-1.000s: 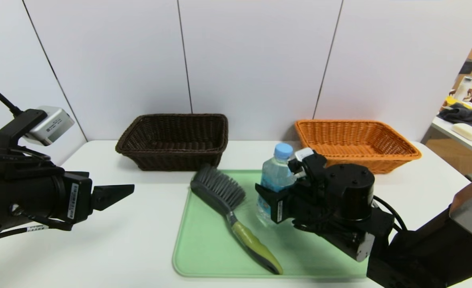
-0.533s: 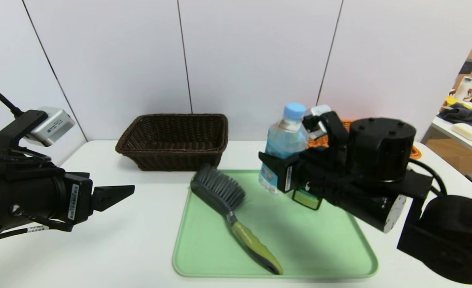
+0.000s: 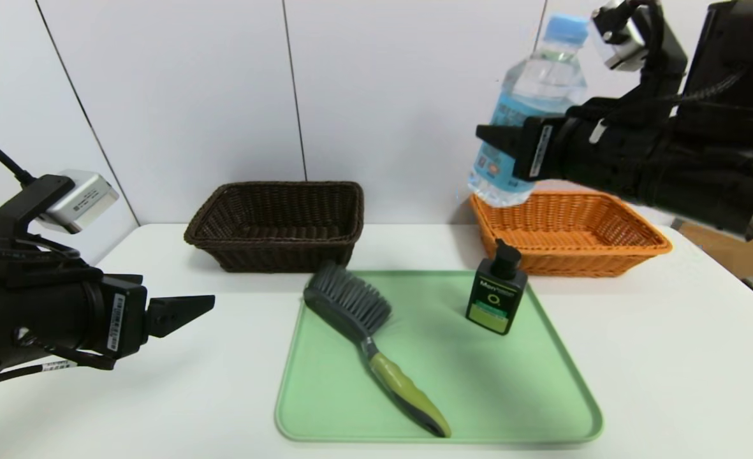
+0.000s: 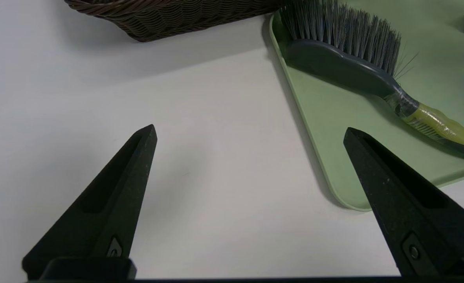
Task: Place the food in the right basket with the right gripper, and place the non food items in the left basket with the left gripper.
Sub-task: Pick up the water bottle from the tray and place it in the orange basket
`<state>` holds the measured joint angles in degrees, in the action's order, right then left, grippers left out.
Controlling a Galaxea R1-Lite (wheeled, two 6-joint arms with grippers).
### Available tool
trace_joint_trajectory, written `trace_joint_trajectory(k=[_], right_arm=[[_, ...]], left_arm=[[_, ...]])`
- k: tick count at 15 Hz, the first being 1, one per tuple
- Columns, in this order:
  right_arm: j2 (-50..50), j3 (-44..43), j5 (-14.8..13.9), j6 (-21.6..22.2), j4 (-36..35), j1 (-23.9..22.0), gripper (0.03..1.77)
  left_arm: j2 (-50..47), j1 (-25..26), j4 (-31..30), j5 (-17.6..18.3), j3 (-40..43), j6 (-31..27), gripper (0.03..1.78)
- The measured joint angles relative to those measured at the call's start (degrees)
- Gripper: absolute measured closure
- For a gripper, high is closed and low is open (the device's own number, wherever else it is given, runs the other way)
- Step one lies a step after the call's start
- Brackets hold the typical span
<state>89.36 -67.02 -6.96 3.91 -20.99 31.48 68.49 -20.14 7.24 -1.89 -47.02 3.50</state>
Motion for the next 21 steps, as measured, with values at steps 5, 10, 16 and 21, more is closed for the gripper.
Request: trace_joint_trajectory(k=[5,10,16,21], right_arm=[[0.09,-5.69,2.22,-0.80,4.13,-8.63,0.95],[2.07,-6.46,5.34,-0.37,5.81,-16.96,0.95],[8.39,-6.92,7.34,8.18,5.23,-23.56,0.95],[15.46,-7.64,7.49,17.16,-1.49,-27.27,0.95]], left_arm=[[0.17,-0.09,0.00,0.05,-0.48,-0.11,0.12],[1.02,-0.20,-0.07,0.10,-0.80,-0.11,0.12],[2.57,-0.23,-0.16,0.10,-1.13,-0.11,0.12],[4.22,-0.23,-3.72,0.07,-1.27,-0.11,0.12]])
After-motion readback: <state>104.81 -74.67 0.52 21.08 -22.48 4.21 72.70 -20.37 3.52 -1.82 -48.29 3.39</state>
